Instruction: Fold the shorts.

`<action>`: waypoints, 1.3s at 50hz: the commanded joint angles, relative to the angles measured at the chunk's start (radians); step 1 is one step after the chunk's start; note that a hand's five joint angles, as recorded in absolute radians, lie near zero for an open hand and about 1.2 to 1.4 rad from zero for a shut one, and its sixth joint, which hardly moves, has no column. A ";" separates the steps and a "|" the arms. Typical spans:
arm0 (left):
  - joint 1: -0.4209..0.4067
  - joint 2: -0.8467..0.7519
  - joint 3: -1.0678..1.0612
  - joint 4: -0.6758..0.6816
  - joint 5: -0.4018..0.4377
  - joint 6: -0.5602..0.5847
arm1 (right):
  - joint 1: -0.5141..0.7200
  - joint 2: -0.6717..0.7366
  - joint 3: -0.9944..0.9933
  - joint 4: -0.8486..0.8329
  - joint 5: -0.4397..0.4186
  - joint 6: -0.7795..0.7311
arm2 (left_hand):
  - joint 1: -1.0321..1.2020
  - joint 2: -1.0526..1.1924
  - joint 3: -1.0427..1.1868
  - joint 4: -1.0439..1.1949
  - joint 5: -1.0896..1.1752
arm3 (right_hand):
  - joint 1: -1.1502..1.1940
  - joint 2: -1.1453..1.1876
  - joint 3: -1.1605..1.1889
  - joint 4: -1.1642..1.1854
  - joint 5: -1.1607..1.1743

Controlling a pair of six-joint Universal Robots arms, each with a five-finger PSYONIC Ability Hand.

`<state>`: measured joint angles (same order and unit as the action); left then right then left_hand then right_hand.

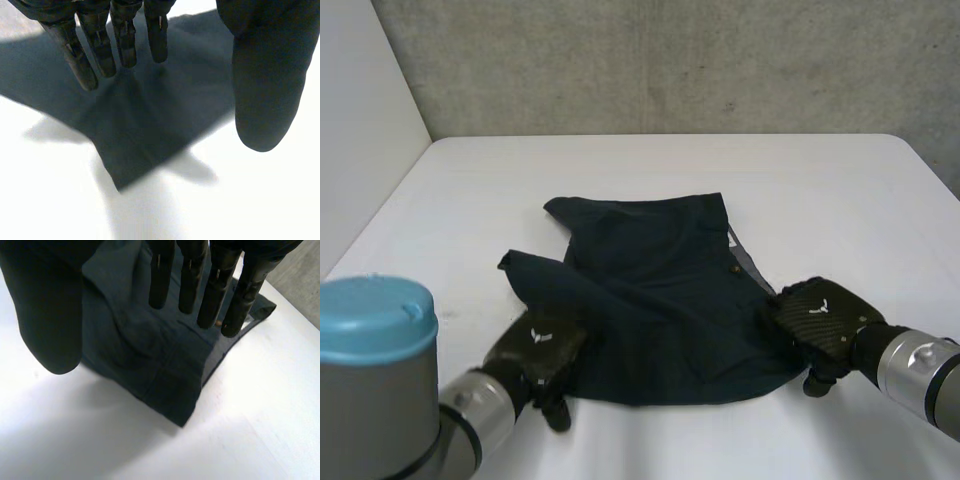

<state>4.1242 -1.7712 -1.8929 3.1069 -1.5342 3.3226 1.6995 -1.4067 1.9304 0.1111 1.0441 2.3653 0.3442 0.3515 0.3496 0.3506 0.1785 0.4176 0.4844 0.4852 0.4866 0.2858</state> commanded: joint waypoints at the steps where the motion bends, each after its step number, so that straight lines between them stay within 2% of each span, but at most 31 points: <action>1: 0.027 -0.014 -0.043 0.033 0.011 0.000 | -0.012 0.066 0.013 -0.059 0.005 -0.046 | 0.089 0.082 0.084 0.083 0.081 | 0.193 0.126 0.125 0.124 0.150; 6: 0.034 -0.017 -0.040 0.062 0.009 0.000 | -0.031 0.100 0.015 -0.097 0.004 -0.049 | 0.104 0.097 0.099 0.098 0.095 | 0.231 0.164 0.163 0.162 0.188; 12: 0.034 -0.033 -0.028 0.104 0.006 0.003 | -0.035 0.117 0.012 -0.165 -0.001 -0.038 | 0.136 0.129 0.131 0.130 0.128 | 0.530 0.463 0.463 0.461 0.487; 19: 0.034 -0.089 -0.002 0.118 0.003 0.006 | -0.034 0.181 -0.004 -0.195 -0.001 -0.040 | 0.148 0.141 0.143 0.142 0.139 | 0.571 0.505 0.504 0.502 0.529; 20: 0.034 -0.094 0.002 0.118 0.003 0.008 | -0.034 0.186 -0.005 -0.195 -0.001 -0.038 | 0.151 0.144 0.146 0.145 0.142 | 0.618 0.551 0.551 0.549 0.575; 21: 0.034 -0.099 0.003 0.118 0.003 0.008 | -0.031 0.193 -0.011 -0.195 -0.002 -0.038 | 0.157 0.150 0.152 0.151 0.148 | 0.790 0.723 0.722 0.721 0.747; 23: 0.034 -0.108 0.009 0.119 0.005 0.011 | -0.029 0.196 -0.016 -0.195 -0.003 -0.038 | 0.157 0.150 0.152 0.151 0.148 | 0.967 0.900 0.899 0.898 0.924; 28: 0.041 -0.142 0.029 0.125 0.003 0.017 | -0.024 0.201 -0.025 -0.195 -0.004 -0.017 | 0.163 0.155 0.157 0.156 0.154 | 0.979 0.912 0.911 0.910 0.936; 32: 0.047 -0.158 0.034 0.125 0.003 0.018 | -0.024 0.199 -0.030 -0.195 -0.004 0.061 | 0.198 0.191 0.193 0.192 0.189 | 0.979 0.912 0.911 0.910 0.936; 37: 0.048 -0.181 0.043 0.142 0.003 0.018 | -0.026 0.190 -0.033 -0.192 -0.003 0.138 | 0.324 0.317 0.319 0.318 0.315 | 0.979 0.912 0.911 0.910 0.936; 42: 0.054 -0.208 0.055 0.151 0.002 0.018 | -0.023 0.187 -0.034 -0.194 -0.001 0.147 | 0.415 0.408 0.410 0.409 0.406 | 0.979 0.912 0.911 0.910 0.936; 47: 0.067 -0.211 0.063 0.154 0.002 0.020 | -0.020 0.187 -0.034 -0.192 -0.001 0.147 | 0.688 0.681 0.683 0.682 0.679 | 0.979 0.912 0.911 0.910 0.936; 50: 0.073 -0.205 0.064 0.156 0.002 0.020 | -0.020 0.187 -0.034 -0.189 0.001 0.147 | 1.031 1.023 1.025 1.024 1.022 | 0.979 0.912 0.911 0.910 0.936; 58: 0.074 -0.174 0.069 0.165 -0.003 0.031 | -0.023 0.187 -0.036 -0.182 0.005 0.170 | 1.052 1.045 1.047 1.046 1.043 | 0.979 0.912 0.911 0.910 0.936; 59: 0.076 -0.168 0.068 0.165 -0.003 0.031 | -0.024 0.186 -0.036 -0.179 0.005 0.176 | 1.052 1.045 1.047 1.046 1.043 | 0.948 0.881 0.880 0.879 0.905; 60: 0.077 -0.160 0.067 0.165 -0.004 0.031 | -0.027 0.184 -0.039 -0.166 0.005 0.181 | 1.052 1.045 1.047 1.046 1.043 | 0.561 0.494 0.493 0.492 0.518; 61: 0.082 -0.152 0.064 0.164 -0.004 0.031 | -0.029 0.184 -0.042 -0.153 0.005 0.180 | 1.052 1.045 1.047 1.046 1.043 | 0.354 0.287 0.286 0.285 0.311; 65: 0.122 -0.102 0.060 0.160 -0.003 0.032 | -0.034 0.166 -0.047 -0.050 -0.013 0.164 | 1.052 1.045 1.047 1.046 1.043 | 0.041 -0.026 -0.027 -0.028 -0.002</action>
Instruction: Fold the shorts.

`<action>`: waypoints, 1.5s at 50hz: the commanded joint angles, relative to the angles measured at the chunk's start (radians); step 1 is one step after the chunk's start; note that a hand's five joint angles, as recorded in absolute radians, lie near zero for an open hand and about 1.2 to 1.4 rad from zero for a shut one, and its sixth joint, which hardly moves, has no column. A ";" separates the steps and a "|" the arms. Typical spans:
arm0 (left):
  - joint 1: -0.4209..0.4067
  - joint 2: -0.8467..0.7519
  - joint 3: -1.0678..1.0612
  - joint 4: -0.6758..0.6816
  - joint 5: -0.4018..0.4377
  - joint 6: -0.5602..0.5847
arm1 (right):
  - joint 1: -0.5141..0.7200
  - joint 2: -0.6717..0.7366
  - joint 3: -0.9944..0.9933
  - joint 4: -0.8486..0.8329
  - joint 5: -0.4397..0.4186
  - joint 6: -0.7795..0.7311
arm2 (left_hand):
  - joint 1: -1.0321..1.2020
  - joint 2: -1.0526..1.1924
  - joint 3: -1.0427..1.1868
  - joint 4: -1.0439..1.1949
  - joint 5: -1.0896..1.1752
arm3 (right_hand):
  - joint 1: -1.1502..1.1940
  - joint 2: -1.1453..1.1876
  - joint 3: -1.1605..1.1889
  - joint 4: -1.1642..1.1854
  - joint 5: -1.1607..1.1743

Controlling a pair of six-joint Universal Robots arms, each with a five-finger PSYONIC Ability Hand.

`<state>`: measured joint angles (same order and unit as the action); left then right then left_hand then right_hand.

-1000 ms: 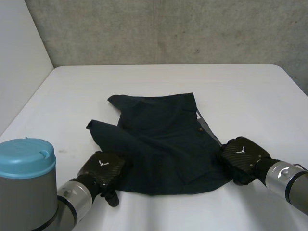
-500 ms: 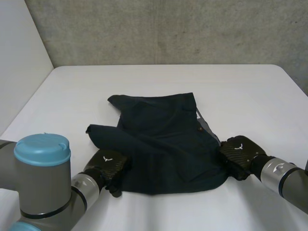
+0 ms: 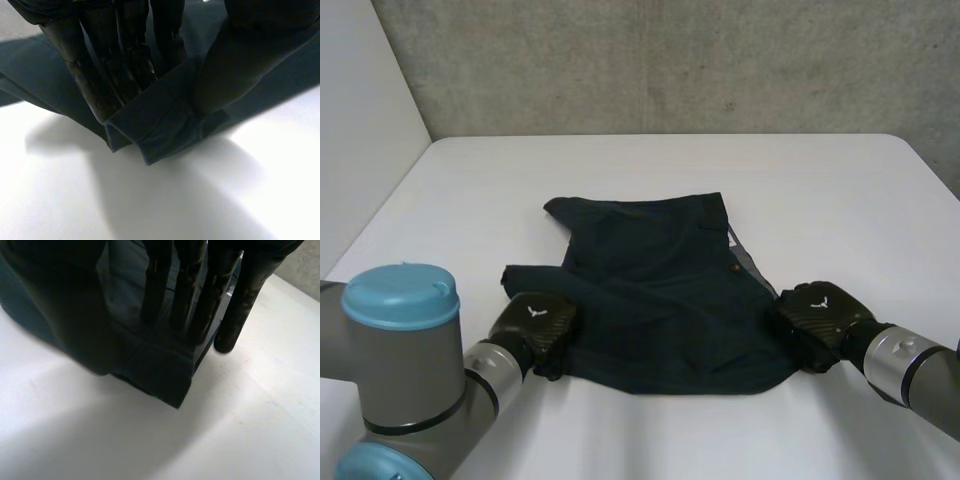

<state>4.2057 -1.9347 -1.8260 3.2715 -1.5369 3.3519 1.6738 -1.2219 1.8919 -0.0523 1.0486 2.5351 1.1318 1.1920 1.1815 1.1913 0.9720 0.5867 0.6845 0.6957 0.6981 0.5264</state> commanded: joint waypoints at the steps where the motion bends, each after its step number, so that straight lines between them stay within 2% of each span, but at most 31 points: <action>1: 0.043 0.066 -0.007 -0.004 0.001 0.003 | -0.008 -0.027 -0.007 0.141 -0.030 -0.012 | 0.264 0.204 0.215 0.205 0.250 | -0.181 -0.279 -0.290 -0.293 -0.295; 4: 0.051 0.077 -0.004 -0.006 0.001 0.001 | -0.008 -0.031 0.001 0.166 -0.071 -0.033 | 0.264 0.204 0.215 0.205 0.250 | -0.188 -0.285 -0.297 -0.299 -0.302; 9: 0.066 0.079 0.005 -0.007 0.006 0.001 | -0.006 -0.031 0.004 0.140 -0.090 -0.030 | 0.264 0.204 0.215 0.205 0.250 | -0.138 -0.236 -0.247 -0.249 -0.252; 20: 0.073 0.095 0.005 -0.009 0.004 -0.008 | 0.024 0.013 -0.005 -0.004 -0.082 0.036 | 0.264 0.204 0.215 0.205 0.250 | 0.208 0.110 0.099 0.097 0.094; 27: 0.094 0.128 0.011 -0.010 0.009 -0.014 | 0.076 0.044 -0.028 -0.029 -0.055 0.057 | 0.264 0.204 0.215 0.205 0.250 | 0.291 0.193 0.182 0.180 0.177; 30: 0.103 0.149 0.011 -0.015 0.009 -0.012 | 0.089 0.048 -0.036 -0.040 -0.027 0.057 | 0.264 0.204 0.215 0.205 0.250 | 0.437 0.339 0.328 0.326 0.323; 31: 0.103 0.154 0.013 -0.016 0.009 -0.014 | 0.092 0.048 -0.040 -0.040 -0.021 0.057 | 0.264 0.204 0.215 0.205 0.250 | 0.531 0.433 0.422 0.419 0.416; 32: 0.103 0.157 0.013 -0.018 0.011 -0.014 | 0.101 0.048 -0.051 -0.040 -0.009 0.059 | 0.264 0.204 0.215 0.205 0.250 | 0.790 0.693 0.681 0.679 0.676; 33: 0.105 0.160 0.013 -0.018 0.011 -0.012 | 0.104 0.048 -0.057 -0.040 -0.004 0.060 | 0.264 0.204 0.215 0.205 0.250 | 0.809 0.712 0.700 0.698 0.695; 39: 0.109 0.195 0.033 -0.053 0.012 -0.012 | 0.106 0.033 -0.114 -0.008 0.028 0.073 | 0.264 0.204 0.215 0.205 0.250 | 0.810 0.712 0.701 0.698 0.695; 41: 0.111 0.221 0.045 -0.081 0.012 -0.009 | 0.106 -0.011 -0.148 0.044 0.034 0.076 | 0.264 0.204 0.215 0.205 0.250 | 0.810 0.712 0.701 0.698 0.695; 48: 0.135 0.431 0.143 -0.252 0.035 -0.002 | 0.103 -0.313 -0.327 0.274 0.079 0.068 | 0.264 0.204 0.215 0.205 0.250 | 0.810 0.712 0.701 0.698 0.695; 52: 0.152 0.548 0.217 -0.314 0.063 -0.002 | 0.098 -0.418 -0.434 0.403 0.097 0.068 | 0.264 0.204 0.215 0.205 0.250 | 0.810 0.712 0.701 0.698 0.695; 55: 0.169 0.594 0.255 -0.352 0.081 0.000 | 0.106 -0.446 -0.490 0.491 0.119 0.064 | 0.264 0.204 0.215 0.205 0.250 | 0.810 0.712 0.701 0.698 0.695; 58: 0.189 0.600 0.252 -0.371 0.096 0.004 | 0.139 -0.439 -0.534 0.564 0.145 0.065 | 0.264 0.204 0.215 0.205 0.250 | 0.810 0.712 0.701 0.698 0.695; 62: 0.195 0.553 0.215 -0.366 0.112 0.008 | 0.214 -0.349 -0.534 0.563 0.160 0.085 | 0.264 0.204 0.215 0.205 0.250 | 0.810 0.712 0.701 0.698 0.695; 67: 0.195 0.363 0.206 -0.355 0.101 0.018 | 0.268 -0.133 -0.519 0.560 0.223 0.183 | 0.264 0.204 0.215 0.205 0.250 | 0.810 0.712 0.701 0.698 0.695; 69: 0.194 0.271 0.211 -0.354 0.093 0.027 | 0.277 -0.093 -0.514 0.558 0.235 0.211 | 0.264 0.204 0.215 0.205 0.250 | 0.810 0.712 0.701 0.698 0.695; 70: 0.194 0.251 0.212 -0.354 0.090 0.031 | 0.279 -0.079 -0.510 0.557 0.240 0.223 | 0.264 0.204 0.215 0.205 0.250 | 0.697 0.599 0.588 0.586 0.583; 71: 0.194 0.231 0.215 -0.354 0.090 0.034 | 0.282 -0.056 -0.499 0.554 0.243 0.241 | 0.264 0.204 0.215 0.205 0.250 | 0.443 0.345 0.334 0.332 0.329; 75: 0.194 0.166 0.228 -0.349 0.084 0.040 | 0.280 -0.034 -0.470 0.551 0.235 0.267 | 0.264 0.204 0.215 0.205 0.250 | 0.189 0.091 0.080 0.077 0.074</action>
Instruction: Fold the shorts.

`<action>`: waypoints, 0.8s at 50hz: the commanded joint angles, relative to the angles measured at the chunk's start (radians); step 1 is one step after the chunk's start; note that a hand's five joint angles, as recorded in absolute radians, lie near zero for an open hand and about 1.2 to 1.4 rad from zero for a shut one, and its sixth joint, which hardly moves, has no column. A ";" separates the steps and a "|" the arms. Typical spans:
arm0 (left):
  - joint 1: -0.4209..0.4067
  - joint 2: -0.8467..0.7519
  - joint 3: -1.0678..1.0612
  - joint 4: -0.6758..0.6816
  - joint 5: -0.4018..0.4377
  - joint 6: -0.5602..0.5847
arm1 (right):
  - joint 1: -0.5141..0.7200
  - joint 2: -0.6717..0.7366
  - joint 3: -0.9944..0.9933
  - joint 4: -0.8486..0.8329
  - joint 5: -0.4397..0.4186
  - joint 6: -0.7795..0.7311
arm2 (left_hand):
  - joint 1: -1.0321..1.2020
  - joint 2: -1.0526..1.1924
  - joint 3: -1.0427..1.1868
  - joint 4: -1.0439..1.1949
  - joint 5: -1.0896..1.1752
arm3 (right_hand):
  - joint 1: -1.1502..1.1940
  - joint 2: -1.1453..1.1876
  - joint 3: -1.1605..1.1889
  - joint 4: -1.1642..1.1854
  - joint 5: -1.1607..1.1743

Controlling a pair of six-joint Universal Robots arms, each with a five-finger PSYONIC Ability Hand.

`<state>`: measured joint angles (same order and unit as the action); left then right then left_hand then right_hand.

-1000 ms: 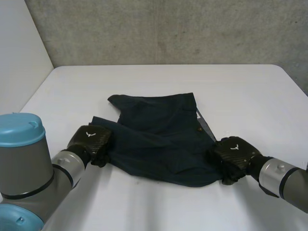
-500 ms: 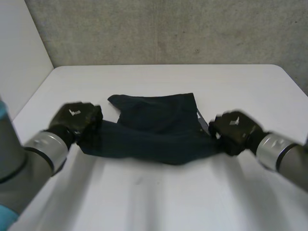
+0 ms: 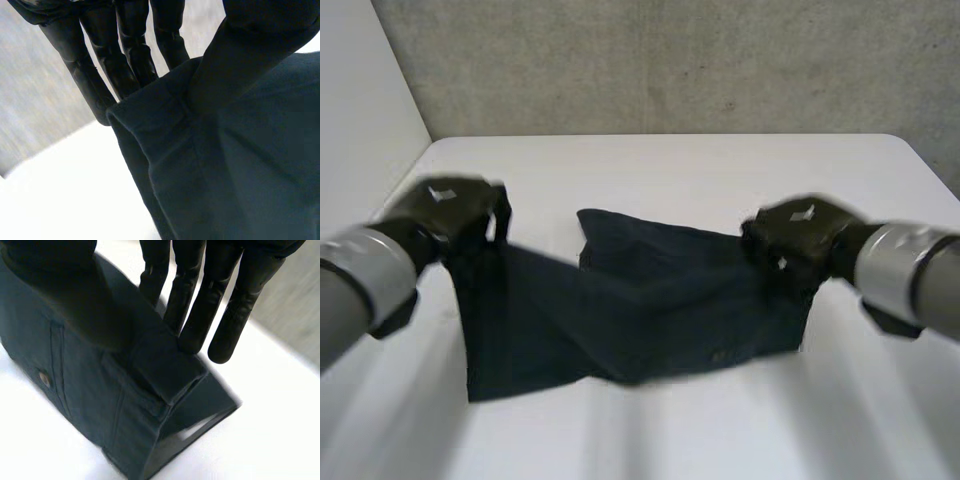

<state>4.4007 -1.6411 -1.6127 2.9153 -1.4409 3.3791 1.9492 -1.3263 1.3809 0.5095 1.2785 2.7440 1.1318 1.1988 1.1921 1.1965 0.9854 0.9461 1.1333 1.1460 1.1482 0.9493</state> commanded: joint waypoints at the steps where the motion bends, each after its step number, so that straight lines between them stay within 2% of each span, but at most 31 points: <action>1: 0.000 -0.129 0.014 0.008 -0.012 0.013 | 0.005 0.070 0.047 -0.009 0.005 0.065 | 0.264 0.197 0.204 0.200 0.236 | -0.276 -0.463 -0.476 -0.478 -0.454; 6: -0.001 -0.131 0.008 0.044 -0.013 0.013 | 0.002 0.081 0.047 0.001 0.007 0.071 | 0.264 0.197 0.204 0.200 0.236 | -0.336 -0.523 -0.535 -0.538 -0.513; 13: -0.003 -0.132 0.004 0.051 -0.013 0.013 | 0.008 0.127 0.027 0.009 0.012 0.066 | 0.264 0.197 0.204 0.200 0.236 | -0.289 -0.476 -0.489 -0.491 -0.466; 17: -0.003 -0.146 -0.003 0.062 -0.013 0.013 | 0.016 0.171 0.018 0.012 0.016 0.057 | 0.264 0.197 0.204 0.200 0.236 | -0.113 -0.300 -0.313 -0.315 -0.291; 18: -0.001 -0.163 -0.004 0.071 -0.013 0.013 | 0.016 0.177 0.017 0.014 0.018 0.056 | 0.264 0.197 0.204 0.200 0.236 | -0.008 -0.195 -0.208 -0.210 -0.186; 20: -0.001 -0.184 -0.006 0.079 -0.013 0.014 | 0.017 0.194 -0.002 0.018 0.015 0.039 | 0.264 0.197 0.204 0.200 0.236 | 0.447 0.260 0.247 0.245 0.270; 27: -0.004 -0.330 0.057 0.087 -0.018 0.074 | 0.016 0.262 -0.127 -0.002 0.047 -0.092 | 0.264 0.197 0.204 0.200 0.236 | 0.450 0.263 0.250 0.248 0.272; 32: -0.018 -0.445 0.258 0.087 -0.073 0.140 | 0.051 0.323 -0.310 -0.144 0.145 -0.127 | 0.264 0.197 0.204 0.200 0.236 | 0.450 0.263 0.250 0.248 0.272; 35: -0.033 -0.468 0.442 0.100 -0.133 0.135 | 0.082 0.329 -0.384 -0.245 0.160 -0.138 | 0.264 0.197 0.204 0.200 0.236 | 0.450 0.263 0.250 0.248 0.272; 38: -0.043 -0.468 0.637 0.174 -0.168 0.128 | 0.088 0.320 -0.454 -0.449 0.160 -0.138 | 0.264 0.197 0.204 0.200 0.236 | 0.450 0.263 0.250 0.248 0.272; 40: -0.044 -0.465 0.715 0.237 -0.173 0.115 | 0.088 0.296 -0.473 -0.647 0.166 -0.127 | 0.264 0.197 0.204 0.200 0.236 | 0.450 0.263 0.250 0.248 0.272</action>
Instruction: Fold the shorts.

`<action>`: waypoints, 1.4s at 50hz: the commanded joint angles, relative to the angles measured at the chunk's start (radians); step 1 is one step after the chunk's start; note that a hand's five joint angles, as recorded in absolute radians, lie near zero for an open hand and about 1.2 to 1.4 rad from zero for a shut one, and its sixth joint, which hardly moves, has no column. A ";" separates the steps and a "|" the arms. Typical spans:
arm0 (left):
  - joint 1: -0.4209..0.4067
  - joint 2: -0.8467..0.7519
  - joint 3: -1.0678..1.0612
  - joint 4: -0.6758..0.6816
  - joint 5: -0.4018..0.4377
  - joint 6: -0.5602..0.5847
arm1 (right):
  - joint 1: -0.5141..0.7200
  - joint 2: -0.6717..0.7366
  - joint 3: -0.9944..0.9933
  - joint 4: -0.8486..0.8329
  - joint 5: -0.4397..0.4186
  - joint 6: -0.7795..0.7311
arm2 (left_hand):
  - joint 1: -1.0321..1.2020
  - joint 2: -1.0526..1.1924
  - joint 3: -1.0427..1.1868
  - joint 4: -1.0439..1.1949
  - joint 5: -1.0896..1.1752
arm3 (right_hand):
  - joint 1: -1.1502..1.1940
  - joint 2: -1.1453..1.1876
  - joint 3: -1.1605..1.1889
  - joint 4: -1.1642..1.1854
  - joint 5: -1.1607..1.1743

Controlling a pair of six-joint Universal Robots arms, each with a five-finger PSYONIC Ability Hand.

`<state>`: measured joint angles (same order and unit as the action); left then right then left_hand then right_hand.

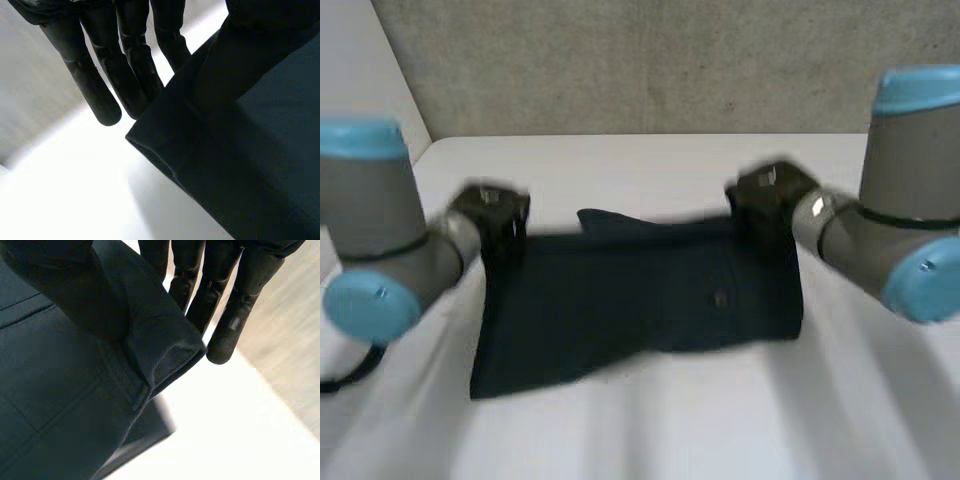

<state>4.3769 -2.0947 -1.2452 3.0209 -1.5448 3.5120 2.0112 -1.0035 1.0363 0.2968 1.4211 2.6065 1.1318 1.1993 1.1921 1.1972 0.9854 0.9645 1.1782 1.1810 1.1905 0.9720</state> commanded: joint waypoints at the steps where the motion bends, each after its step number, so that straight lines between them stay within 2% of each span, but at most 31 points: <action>1: -0.016 0.001 0.404 0.204 -0.075 -0.036 | 0.027 -0.043 -0.128 -0.500 0.025 0.011 | 0.264 0.197 0.204 0.199 0.236 | 0.432 0.218 0.215 0.206 0.250; 3: -0.014 0.037 0.435 0.277 -0.081 -0.068 | 0.032 -0.101 -0.108 -0.697 0.030 0.011 | 0.264 0.197 0.204 0.199 0.236 | 0.432 0.218 0.215 0.206 0.250; 5: -0.013 0.119 0.429 0.374 -0.089 -0.123 | 0.032 -0.130 -0.090 -0.799 0.036 0.012 | 0.264 0.197 0.204 0.199 0.236 | 0.432 0.218 0.215 0.206 0.250; 7: -0.008 0.159 0.414 0.420 -0.093 -0.157 | 0.028 -0.152 -0.065 -0.878 0.042 0.023 | 0.264 0.197 0.204 0.199 0.236 | 0.432 0.218 0.215 0.206 0.250; 9: -0.008 0.208 0.369 0.470 -0.090 -0.192 | 0.027 -0.153 -0.062 -0.878 0.045 0.035 | 0.264 0.197 0.204 0.199 0.236 | 0.432 0.218 0.215 0.206 0.250; 24: 0.033 0.245 -0.150 0.487 -0.077 -0.208 | 0.038 -0.080 0.108 -0.657 0.035 0.047 | 0.264 0.197 0.204 0.199 0.236 | 0.432 0.218 0.215 0.206 0.250; 30: 0.030 0.229 -0.368 0.489 -0.067 -0.205 | 0.040 0.022 0.226 -0.460 0.041 0.038 | 0.264 0.197 0.204 0.199 0.236 | 0.432 0.218 0.215 0.206 0.250; 35: 0.021 0.220 -0.514 0.478 -0.006 -0.171 | 0.038 0.052 0.289 -0.305 0.045 0.044 | 0.264 0.197 0.204 0.199 0.236 | 0.432 0.218 0.215 0.206 0.250; 39: 0.012 0.238 -0.569 0.429 0.017 -0.105 | 0.024 0.033 0.332 -0.236 0.038 0.047 | 0.264 0.197 0.204 0.199 0.236 | 0.432 0.218 0.215 0.206 0.250; 45: 0.018 0.326 -0.614 0.287 0.018 -0.030 | 0.024 -0.096 0.384 -0.140 0.035 0.034 | 0.264 0.197 0.204 0.199 0.236 | 0.432 0.218 0.215 0.206 0.250; 50: 0.013 0.403 -0.649 0.083 0.035 -0.011 | 0.024 -0.193 0.418 0.008 0.030 0.008 | 0.264 0.197 0.204 0.199 0.236 | 0.432 0.218 0.215 0.206 0.250; 54: 0.013 0.462 -0.695 -0.060 0.066 -0.008 | 0.023 -0.253 0.488 0.180 0.030 -0.095 | 0.264 0.197 0.204 0.199 0.236 | 0.432 0.218 0.215 0.206 0.250; 57: 0.013 0.507 -0.735 -0.143 0.129 0.001 | 0.021 -0.299 0.571 0.260 0.029 -0.196 | 0.264 0.197 0.204 0.199 0.236 | 0.432 0.218 0.215 0.206 0.250; 61: 0.013 0.538 -0.743 -0.158 0.196 -0.007 | -0.012 -0.323 0.640 0.259 0.032 -0.273 | 0.264 0.197 0.204 0.199 0.236 | 0.432 0.218 0.215 0.206 0.250; 67: 0.015 0.551 -0.717 -0.125 0.229 -0.008 | -0.031 -0.323 0.676 0.136 0.032 -0.261 | 0.264 0.197 0.204 0.199 0.236 | 0.432 0.218 0.215 0.206 0.250; 68: 0.013 0.548 -0.706 -0.110 0.230 -0.008 | -0.031 -0.323 0.679 0.124 0.032 -0.258 | 0.201 0.133 0.141 0.136 0.173 | 0.432 0.218 0.215 0.206 0.250; 70: 0.012 0.545 -0.694 -0.091 0.232 -0.007 | -0.032 -0.331 0.688 0.095 0.030 -0.234 | -0.115 -0.183 -0.175 -0.180 -0.143 | 0.432 0.218 0.215 0.206 0.250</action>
<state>4.3909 -1.5477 -1.9789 2.8677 -1.3338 3.5054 1.9906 -1.3308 1.6973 0.5087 1.4530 2.3335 1.1317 1.1957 1.1917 1.1961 0.9853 0.9709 1.1782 1.1811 1.1916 0.9826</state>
